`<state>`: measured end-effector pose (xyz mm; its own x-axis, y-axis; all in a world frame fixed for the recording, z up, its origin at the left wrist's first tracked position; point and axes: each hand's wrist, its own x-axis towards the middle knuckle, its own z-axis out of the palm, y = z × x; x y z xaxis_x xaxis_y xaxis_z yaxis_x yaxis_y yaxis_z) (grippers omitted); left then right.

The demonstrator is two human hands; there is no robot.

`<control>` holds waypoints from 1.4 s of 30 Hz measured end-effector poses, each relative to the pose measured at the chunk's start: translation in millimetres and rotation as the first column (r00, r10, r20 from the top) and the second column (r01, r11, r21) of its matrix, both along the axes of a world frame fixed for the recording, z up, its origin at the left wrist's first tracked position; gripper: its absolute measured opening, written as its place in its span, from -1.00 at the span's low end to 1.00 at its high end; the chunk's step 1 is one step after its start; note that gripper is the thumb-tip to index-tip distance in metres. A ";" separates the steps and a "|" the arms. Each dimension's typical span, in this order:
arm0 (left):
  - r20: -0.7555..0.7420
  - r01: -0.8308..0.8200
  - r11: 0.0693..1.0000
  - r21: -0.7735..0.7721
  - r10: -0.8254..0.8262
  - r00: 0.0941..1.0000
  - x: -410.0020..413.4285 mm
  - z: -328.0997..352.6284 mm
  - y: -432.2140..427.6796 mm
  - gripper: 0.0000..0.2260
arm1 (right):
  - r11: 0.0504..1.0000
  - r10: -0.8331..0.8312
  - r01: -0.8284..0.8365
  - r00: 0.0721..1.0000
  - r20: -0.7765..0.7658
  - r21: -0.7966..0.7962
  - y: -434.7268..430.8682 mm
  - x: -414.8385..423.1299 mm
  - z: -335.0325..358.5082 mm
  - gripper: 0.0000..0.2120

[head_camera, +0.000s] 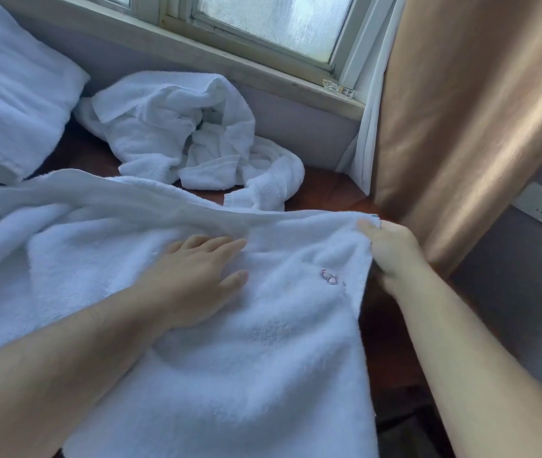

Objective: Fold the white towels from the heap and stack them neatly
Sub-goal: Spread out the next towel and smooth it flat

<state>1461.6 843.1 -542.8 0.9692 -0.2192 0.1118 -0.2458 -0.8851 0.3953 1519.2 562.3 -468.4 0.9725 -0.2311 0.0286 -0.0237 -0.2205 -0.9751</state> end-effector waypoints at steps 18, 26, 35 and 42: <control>-0.006 -0.012 0.997 0.082 0.013 1.000 1.0 2.9 -6.7 -0.43 | 0.701 0.030 -0.148 0.983 -0.179 -0.697 -21.5 -40.1 -23.7 -0.83; -0.042 0.019 0.984 0.177 -0.011 0.999 -11.1 20.8 2.3 -0.44 | 0.348 -0.310 0.185 0.948 0.074 -0.919 -16.3 3.3 -28.5 -0.59; -0.033 0.031 0.993 0.112 -0.027 0.999 -21.7 6.0 23.8 -0.41 | 0.370 0.145 -0.339 0.941 -0.307 -0.865 49.2 -32.8 -62.6 -0.32; -0.067 -0.041 0.986 0.165 0.052 0.996 -38.0 7.9 62.7 -0.42 | 0.286 0.026 -0.405 0.909 -0.416 -0.868 58.7 -28.8 -46.0 -0.38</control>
<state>1423.6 905.8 -535.0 0.9830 -0.1834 0.0085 -0.1793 -0.9489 0.2598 1490.3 621.0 -514.4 0.9805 -0.0135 -0.1959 -0.0262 -0.9977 -0.0627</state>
